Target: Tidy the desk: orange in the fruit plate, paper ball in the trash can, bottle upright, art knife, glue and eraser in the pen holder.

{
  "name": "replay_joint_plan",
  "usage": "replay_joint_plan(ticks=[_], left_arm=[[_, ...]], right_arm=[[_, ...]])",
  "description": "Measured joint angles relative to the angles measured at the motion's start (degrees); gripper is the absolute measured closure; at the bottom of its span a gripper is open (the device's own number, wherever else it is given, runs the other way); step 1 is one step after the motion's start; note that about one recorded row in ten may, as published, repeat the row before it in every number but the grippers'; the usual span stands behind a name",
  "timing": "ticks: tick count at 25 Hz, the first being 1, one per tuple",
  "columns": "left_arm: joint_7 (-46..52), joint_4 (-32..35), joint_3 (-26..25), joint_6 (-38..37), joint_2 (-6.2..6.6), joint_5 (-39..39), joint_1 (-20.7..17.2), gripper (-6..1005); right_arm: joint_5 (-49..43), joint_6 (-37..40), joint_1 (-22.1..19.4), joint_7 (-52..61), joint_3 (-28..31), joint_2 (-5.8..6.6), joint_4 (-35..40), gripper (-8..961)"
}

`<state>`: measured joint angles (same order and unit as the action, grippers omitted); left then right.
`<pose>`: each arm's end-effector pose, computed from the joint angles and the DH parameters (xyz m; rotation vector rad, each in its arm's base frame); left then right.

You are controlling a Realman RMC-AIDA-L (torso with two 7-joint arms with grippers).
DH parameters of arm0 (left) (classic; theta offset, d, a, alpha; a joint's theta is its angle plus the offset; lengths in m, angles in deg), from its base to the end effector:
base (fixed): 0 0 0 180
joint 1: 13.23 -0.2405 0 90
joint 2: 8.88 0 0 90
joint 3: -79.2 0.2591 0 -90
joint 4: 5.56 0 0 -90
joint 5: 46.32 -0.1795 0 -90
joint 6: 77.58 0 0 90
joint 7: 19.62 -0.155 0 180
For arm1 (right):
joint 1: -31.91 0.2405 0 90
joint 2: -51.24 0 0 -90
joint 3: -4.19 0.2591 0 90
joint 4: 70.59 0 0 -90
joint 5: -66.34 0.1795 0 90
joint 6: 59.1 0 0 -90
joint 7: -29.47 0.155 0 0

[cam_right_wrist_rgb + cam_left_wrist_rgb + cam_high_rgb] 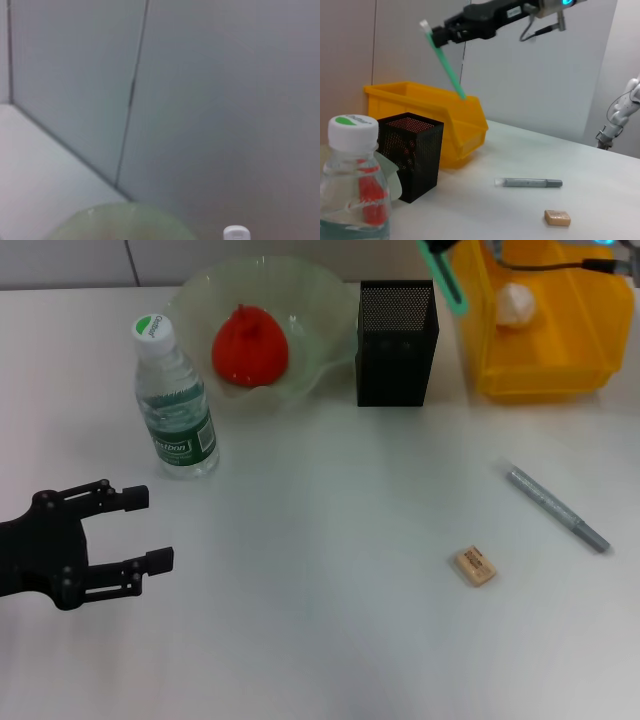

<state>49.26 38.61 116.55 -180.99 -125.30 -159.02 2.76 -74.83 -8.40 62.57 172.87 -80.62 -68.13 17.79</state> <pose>-0.2901 0.2350 0.0273 -2.7244 -0.4888 -0.7188 0.1059 0.3890 0.0202 -2.2929 0.3947 0.2419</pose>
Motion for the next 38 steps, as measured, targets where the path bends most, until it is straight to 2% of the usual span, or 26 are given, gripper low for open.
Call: replay_joint_plan(ticks=[2,5,7,10,15,30,38], left_arm=[[0.0,-0.1,0.0,0.2,-0.06,0.0,0.0,199],[0.1,-0.1,0.0,1.1,-0.28,0.0,0.0,199],[0.1,-0.1,0.0,1.3,-0.38,0.0,0.1,199],[0.1,-0.1,0.1,2.0,-0.70,-0.2,0.7,199],[0.2,-0.1,0.2,2.6,-0.77,-0.3,1.2,199],[0.2,-0.1,0.1,3.3,-0.74,-0.4,1.2,199],[0.2,-0.2,0.1,3.5,-0.73,-0.4,1.2,199]], right_arm=[[0.1,-1.9,-0.1,-0.8,-0.6,0.02,-1.2,781],[0.1,-11.2,0.0,-2.7,-3.8,0.04,-7.0,781],[0.2,-13.3,0.1,-2.9,-5.0,0.03,-8.4,780],[0.2,-21.9,0.4,-3.0,-9.2,0.04,-13.1,780],[0.3,-26.8,1.3,-3.1,-11.7,0.03,-16.4,771],[5.6,-28.8,5.2,-3.0,-12.2,-0.08,-25.7,703],[5.6,-27.6,5.0,-3.0,-12.0,-0.02,-25.4,667]])
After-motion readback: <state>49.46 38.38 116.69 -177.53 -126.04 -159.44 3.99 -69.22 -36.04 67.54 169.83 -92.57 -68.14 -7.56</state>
